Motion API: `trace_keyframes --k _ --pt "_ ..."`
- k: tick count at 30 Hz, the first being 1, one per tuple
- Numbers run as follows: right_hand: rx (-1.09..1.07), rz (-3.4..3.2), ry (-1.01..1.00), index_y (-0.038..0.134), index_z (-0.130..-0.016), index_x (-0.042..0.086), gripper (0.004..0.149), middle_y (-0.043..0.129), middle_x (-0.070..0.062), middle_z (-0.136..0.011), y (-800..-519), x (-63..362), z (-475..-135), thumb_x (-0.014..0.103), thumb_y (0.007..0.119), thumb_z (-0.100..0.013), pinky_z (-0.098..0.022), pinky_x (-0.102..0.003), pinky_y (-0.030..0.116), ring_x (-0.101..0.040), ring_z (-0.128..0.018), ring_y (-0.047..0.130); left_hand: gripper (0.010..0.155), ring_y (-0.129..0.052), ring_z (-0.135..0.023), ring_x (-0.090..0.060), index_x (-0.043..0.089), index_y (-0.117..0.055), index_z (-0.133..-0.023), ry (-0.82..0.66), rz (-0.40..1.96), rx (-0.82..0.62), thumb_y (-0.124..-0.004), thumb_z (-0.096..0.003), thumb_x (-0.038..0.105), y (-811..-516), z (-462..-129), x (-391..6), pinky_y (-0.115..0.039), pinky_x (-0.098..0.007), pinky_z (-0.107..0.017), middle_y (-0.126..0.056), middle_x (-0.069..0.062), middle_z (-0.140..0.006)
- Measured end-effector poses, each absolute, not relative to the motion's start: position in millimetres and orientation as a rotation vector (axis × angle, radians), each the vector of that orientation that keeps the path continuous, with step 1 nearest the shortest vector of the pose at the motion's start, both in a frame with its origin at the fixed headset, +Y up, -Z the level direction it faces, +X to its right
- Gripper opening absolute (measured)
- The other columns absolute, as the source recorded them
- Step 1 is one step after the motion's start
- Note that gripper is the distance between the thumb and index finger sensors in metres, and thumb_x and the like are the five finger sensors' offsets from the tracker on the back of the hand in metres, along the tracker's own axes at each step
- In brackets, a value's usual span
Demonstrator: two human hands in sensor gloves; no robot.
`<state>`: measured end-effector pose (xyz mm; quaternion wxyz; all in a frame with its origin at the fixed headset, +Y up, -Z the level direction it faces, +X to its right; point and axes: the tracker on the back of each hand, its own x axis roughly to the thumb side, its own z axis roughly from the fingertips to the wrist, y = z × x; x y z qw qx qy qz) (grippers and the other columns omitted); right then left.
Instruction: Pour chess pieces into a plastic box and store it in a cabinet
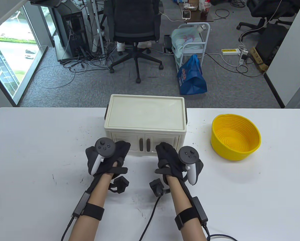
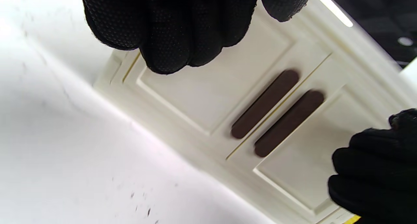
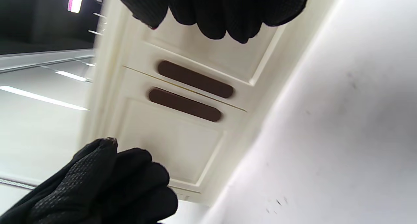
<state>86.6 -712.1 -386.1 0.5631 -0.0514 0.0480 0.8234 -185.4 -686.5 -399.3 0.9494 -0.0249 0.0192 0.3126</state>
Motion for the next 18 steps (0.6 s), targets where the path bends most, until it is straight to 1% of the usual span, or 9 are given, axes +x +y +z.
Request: trace_keyframes --k 2,5,6,8,10,11,13,16,18 --pt "-0.06 1.974 0.057 0.067 -0.102 0.005 0.049 0.077 -0.024 -0.098 -695 88 -377 0.034 0.076 -0.063 -0.061 -0.058 0.066 -0.048 -0.084 0.08 0.054 -0.095 -0.085 -0.036 0.013 -0.075 -0.109 0.019 0.615 -0.016 -0.062 -0.0702 0.048 -673 -389 -186 -0.08 -0.056 -0.064 -0.091 -0.015 -0.1" --pt "0.124 2.019 -0.058 0.064 -0.105 0.005 0.05 0.071 -0.024 -0.104 -653 92 -350 0.032 0.073 -0.064 -0.065 -0.061 0.06 -0.05 -0.091 0.073 0.056 -0.093 -0.087 -0.037 0.013 -0.073 -0.111 -0.033 0.541 0.094 -0.062 -0.0701 0.049 -636 -358 -187 -0.079 -0.057 -0.065 -0.089 -0.016 -0.102" --pt "0.155 2.027 -0.07 0.063 -0.106 0.006 0.051 0.07 -0.024 -0.106 -647 93 -346 0.032 0.073 -0.064 -0.066 -0.062 0.058 -0.05 -0.093 0.07 0.056 -0.093 -0.088 -0.037 0.013 -0.073 -0.111 -0.041 0.527 0.113 -0.062 -0.07 0.049 -632 -353 -187 -0.079 -0.057 -0.065 -0.089 -0.016 -0.103" --pt "0.253 2.093 -0.066 0.056 -0.111 0.009 0.056 0.06 -0.022 -0.114 -626 99 -327 0.035 0.072 -0.064 -0.07 -0.065 0.048 -0.049 -0.103 0.057 0.058 -0.091 -0.091 -0.039 0.013 -0.071 -0.113 -0.098 0.452 0.186 -0.061 -0.0698 0.051 -616 -329 -188 -0.077 -0.058 -0.066 -0.087 -0.017 -0.106" --pt "0.296 2.161 -0.04 0.051 -0.114 0.012 0.06 0.049 -0.021 -0.12 -615 104 -314 0.038 0.072 -0.065 -0.072 -0.067 0.039 -0.049 -0.108 0.044 0.06 -0.088 -0.094 -0.04 0.013 -0.069 -0.115 -0.143 0.393 0.22 -0.06 -0.0699 0.051 -610 -313 -188 -0.075 -0.06 -0.068 -0.084 -0.017 -0.109" --pt "0.322 2.217 -0.018 0.047 -0.116 0.014 0.062 0.042 -0.019 -0.122 -612 108 -305 0.041 0.071 -0.065 -0.073 -0.067 0.034 -0.049 -0.11 0.036 0.061 -0.086 -0.096 -0.041 0.013 -0.067 -0.116 -0.17 0.356 0.235 -0.059 -0.0699 0.052 -609 -304 -189 -0.073 -0.062 -0.069 -0.082 -0.018 -0.111" --pt "0.335 2.315 -0.034 0.044 -0.117 0.016 0.065 0.037 -0.019 -0.124 -613 114 -292 0.044 0.071 -0.065 -0.074 -0.068 0.031 -0.05 -0.111 0.031 0.064 -0.079 -0.102 -0.044 0.014 -0.062 -0.119 -0.228 0.303 0.241 -0.058 -0.0699 0.054 -613 -292 -191 -0.068 -0.065 -0.071 -0.076 -0.02 -0.117" --pt "0.346 2.447 -0.051 0.041 -0.118 0.016 0.066 0.033 -0.017 -0.125 -630 123 -275 0.044 0.067 -0.065 -0.074 -0.068 0.027 -0.049 -0.112 0.026 0.066 -0.063 -0.112 -0.05 0.018 -0.053 -0.125 -0.291 0.224 0.217 -0.053 -0.0707 0.055 -628 -277 -195 -0.059 -0.071 -0.074 -0.061 -0.023 -0.126" --pt "0.363 2.506 0.001 0.037 -0.118 0.017 0.068 0.028 -0.015 -0.126 -653 128 -266 0.046 0.066 -0.065 -0.075 -0.067 0.022 -0.047 -0.113 0.02 0.07 -0.048 -0.115 -0.056 0.02 -0.043 -0.128 -0.317 0.154 0.203 -0.05 -0.0707 0.058 -645 -269 -198 -0.051 -0.076 -0.074 -0.048 -0.025 -0.131"
